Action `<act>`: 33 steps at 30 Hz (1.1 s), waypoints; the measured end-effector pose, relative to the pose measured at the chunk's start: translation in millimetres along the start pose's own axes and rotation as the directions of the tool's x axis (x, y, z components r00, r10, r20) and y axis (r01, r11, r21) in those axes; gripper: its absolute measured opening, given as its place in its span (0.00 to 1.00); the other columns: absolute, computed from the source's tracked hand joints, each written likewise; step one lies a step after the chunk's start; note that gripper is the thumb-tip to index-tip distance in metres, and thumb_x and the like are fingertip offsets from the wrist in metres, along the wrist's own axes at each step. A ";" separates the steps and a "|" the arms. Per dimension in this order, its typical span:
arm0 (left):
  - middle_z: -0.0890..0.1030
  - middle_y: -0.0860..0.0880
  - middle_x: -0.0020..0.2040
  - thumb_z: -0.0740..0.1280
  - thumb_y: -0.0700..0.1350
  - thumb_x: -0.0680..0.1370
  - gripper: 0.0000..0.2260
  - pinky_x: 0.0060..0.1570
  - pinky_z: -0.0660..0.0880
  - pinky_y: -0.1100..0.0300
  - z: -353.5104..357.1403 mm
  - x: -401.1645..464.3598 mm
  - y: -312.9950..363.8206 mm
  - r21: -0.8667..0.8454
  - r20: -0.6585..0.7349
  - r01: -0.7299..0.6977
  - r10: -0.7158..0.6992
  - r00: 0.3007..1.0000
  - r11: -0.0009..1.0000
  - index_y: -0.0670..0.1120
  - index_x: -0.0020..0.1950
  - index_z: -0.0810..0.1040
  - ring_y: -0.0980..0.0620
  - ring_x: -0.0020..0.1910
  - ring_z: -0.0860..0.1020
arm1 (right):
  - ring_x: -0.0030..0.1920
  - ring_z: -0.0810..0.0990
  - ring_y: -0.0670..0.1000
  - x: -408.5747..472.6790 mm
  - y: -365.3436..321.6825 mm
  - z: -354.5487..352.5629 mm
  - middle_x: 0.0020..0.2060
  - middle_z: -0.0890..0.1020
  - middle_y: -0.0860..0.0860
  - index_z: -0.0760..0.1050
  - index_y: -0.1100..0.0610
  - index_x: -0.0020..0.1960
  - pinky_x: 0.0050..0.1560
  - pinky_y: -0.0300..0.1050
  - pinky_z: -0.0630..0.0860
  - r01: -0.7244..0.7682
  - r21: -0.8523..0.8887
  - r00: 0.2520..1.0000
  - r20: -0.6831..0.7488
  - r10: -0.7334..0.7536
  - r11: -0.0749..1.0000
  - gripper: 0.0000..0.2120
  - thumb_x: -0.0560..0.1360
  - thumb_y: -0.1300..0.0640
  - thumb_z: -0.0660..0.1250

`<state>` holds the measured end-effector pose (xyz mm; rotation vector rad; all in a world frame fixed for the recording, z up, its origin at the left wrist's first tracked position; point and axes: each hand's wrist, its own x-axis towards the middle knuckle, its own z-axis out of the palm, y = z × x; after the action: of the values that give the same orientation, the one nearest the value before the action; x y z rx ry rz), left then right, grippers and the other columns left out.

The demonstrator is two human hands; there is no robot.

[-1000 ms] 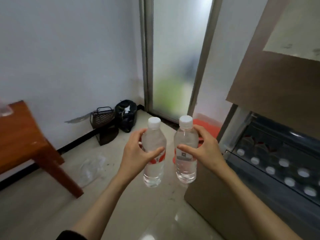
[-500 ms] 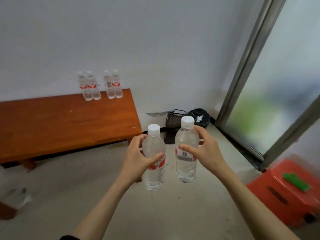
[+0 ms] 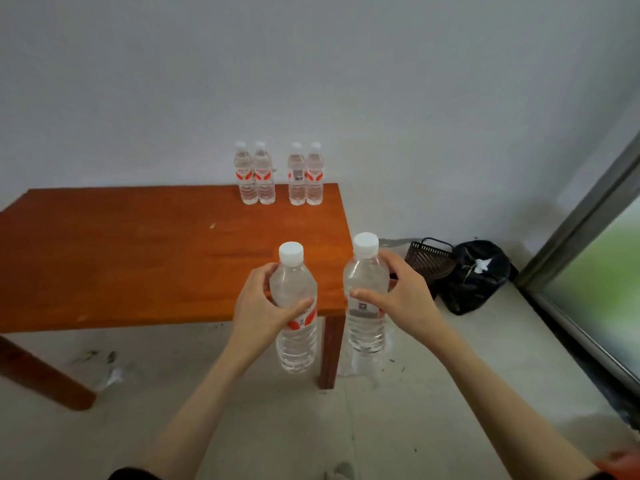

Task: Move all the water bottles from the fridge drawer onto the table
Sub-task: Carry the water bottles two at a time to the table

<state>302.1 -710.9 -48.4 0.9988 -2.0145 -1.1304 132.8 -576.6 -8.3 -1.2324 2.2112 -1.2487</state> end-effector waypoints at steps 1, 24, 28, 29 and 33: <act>0.72 0.57 0.56 0.77 0.51 0.64 0.31 0.55 0.74 0.57 2.1 14.6 -4.3 0.001 -0.003 0.015 -0.015 1.000 1.000 0.54 0.62 0.66 0.55 0.57 0.73 | 0.56 0.74 0.44 17.6 2.6 2.9 0.55 0.75 0.44 0.68 0.52 0.66 0.59 0.42 0.71 0.003 -0.008 1.000 0.007 -0.003 1.000 0.31 0.66 0.52 0.76; 0.72 0.53 0.66 0.74 0.50 0.68 0.33 0.59 0.70 0.57 48.6 359.5 -80.4 0.062 0.106 0.179 -0.185 0.977 0.982 0.52 0.69 0.63 0.53 0.63 0.72 | 0.62 0.74 0.51 382.7 73.9 74.8 0.63 0.74 0.49 0.62 0.51 0.68 0.63 0.50 0.73 -0.084 -0.153 0.972 0.207 0.115 0.985 0.37 0.65 0.49 0.76; 0.72 0.53 0.66 0.75 0.47 0.68 0.34 0.57 0.68 0.61 48.4 408.7 -103.8 0.045 0.148 0.174 -0.179 0.973 0.984 0.53 0.70 0.63 0.57 0.61 0.70 | 0.61 0.75 0.51 426.8 80.8 95.5 0.63 0.75 0.50 0.62 0.53 0.68 0.60 0.46 0.72 -0.113 -0.150 0.964 0.223 0.145 0.982 0.36 0.66 0.50 0.75; 0.72 0.54 0.65 0.75 0.46 0.68 0.34 0.57 0.68 0.61 48.2 419.5 -108.3 0.037 0.161 0.172 -0.176 0.971 0.984 0.53 0.70 0.63 0.58 0.60 0.70 | 0.61 0.75 0.51 436.6 82.0 99.6 0.62 0.75 0.50 0.63 0.53 0.68 0.58 0.43 0.71 -0.118 -0.144 0.963 0.226 0.148 0.982 0.35 0.66 0.51 0.75; 0.71 0.60 0.62 0.75 0.49 0.68 0.34 0.57 0.67 0.63 55.0 458.7 -121.7 0.015 0.213 0.165 -0.164 0.963 0.986 0.57 0.69 0.62 0.61 0.60 0.70 | 0.56 0.73 0.45 471.0 87.2 111.4 0.60 0.76 0.49 0.64 0.54 0.67 0.55 0.39 0.68 -0.136 -0.120 0.963 0.217 0.160 0.983 0.31 0.68 0.53 0.74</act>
<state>55.4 -1114.8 -113.7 1.1006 -2.1265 -1.3808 -116.2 -994.5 -80.8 -1.1581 2.1780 -0.8995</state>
